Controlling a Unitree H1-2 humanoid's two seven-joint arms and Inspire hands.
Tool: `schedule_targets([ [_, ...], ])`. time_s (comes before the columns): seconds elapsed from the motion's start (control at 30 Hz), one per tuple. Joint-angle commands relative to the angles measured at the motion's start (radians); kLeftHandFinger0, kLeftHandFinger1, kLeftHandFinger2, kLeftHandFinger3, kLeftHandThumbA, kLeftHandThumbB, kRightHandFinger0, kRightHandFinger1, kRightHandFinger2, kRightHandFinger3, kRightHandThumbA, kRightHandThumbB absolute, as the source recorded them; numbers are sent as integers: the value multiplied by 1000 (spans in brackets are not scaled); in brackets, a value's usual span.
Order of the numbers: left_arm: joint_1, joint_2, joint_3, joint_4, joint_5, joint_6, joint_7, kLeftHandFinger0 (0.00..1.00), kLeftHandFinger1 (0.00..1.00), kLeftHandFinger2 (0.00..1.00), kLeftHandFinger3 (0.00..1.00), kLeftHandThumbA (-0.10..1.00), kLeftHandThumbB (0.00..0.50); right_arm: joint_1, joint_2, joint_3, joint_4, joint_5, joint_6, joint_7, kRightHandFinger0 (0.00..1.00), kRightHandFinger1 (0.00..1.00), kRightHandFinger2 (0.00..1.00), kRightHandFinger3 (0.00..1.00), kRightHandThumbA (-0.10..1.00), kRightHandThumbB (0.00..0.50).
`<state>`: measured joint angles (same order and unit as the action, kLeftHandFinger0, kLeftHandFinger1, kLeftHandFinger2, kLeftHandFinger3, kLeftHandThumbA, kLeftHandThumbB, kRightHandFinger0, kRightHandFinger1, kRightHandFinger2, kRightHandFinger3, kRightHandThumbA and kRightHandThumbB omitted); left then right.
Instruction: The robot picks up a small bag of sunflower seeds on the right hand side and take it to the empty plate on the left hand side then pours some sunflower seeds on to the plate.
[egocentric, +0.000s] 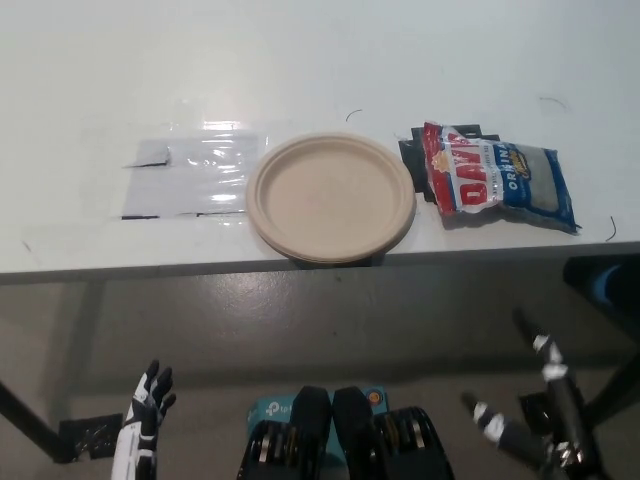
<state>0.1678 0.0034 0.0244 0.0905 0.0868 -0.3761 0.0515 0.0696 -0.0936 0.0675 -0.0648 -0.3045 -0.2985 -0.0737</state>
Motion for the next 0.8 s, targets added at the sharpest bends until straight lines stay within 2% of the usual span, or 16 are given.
schedule_targets([
  [0.0, -7, 2, 2, -46, 14, -41, 14, 1000, 1000, 1000, 1000, 1000, 133, -76, -37, -38, -119, -123, 13, -31, 1000, 1000, 1000, 1000, 757, 247],
  [0.07, -3, 2, 0, -57, 13, -38, 10, 1000, 1000, 1000, 1000, 1000, 132, -146, -67, -59, -142, -178, 64, -23, 1000, 1000, 1000, 1000, 750, 274],
  [0.17, -1, 3, -2, -62, 12, -34, 7, 1000, 1000, 1000, 1000, 1000, 129, -242, -112, -72, -126, -164, 123, 22, 1000, 1000, 1000, 1000, 712, 301],
  [0.2, -3, 3, -1, -65, 23, -26, 11, 1000, 1000, 1000, 1000, 1000, 137, -291, -133, -71, -123, -203, 182, 45, 1000, 1000, 1000, 1000, 766, 319],
  [0.23, -7, 4, 0, -62, 23, -28, 12, 1000, 1000, 1000, 1000, 1000, 138, -324, -150, -67, -114, -233, 210, 57, 1000, 1000, 1000, 1000, 783, 315],
  [0.47, -20, 7, 2, -61, 17, -21, 8, 1000, 1000, 1000, 1000, 1000, 134, -475, -222, -22, 26, -261, 265, 93, 1000, 1000, 1000, 1000, 764, 340],
  [0.5, -20, 5, 2, -63, 19, -19, 10, 1000, 1000, 1000, 1000, 1000, 126, -505, -234, 0, 67, -283, 282, 107, 1000, 1000, 1000, 1000, 813, 360],
  [0.57, -20, 6, 1, -63, 17, -20, 8, 1000, 1000, 1000, 1000, 1000, 125, -523, -247, 23, 88, -313, 302, 120, 1000, 1000, 1000, 1000, 833, 355],
  [0.67, -12, 7, 1, -60, 15, -27, 7, 1000, 1000, 1000, 1000, 1000, 110, -558, -260, 61, 160, -331, 303, 120, 1000, 1000, 1000, 1000, 838, 363],
  [0.77, -11, 7, 3, -56, 14, -31, 9, 1000, 1000, 1000, 1000, 1000, 118, -589, -270, 94, 223, -353, 311, 115, 1000, 1000, 1000, 1000, 834, 387],
])
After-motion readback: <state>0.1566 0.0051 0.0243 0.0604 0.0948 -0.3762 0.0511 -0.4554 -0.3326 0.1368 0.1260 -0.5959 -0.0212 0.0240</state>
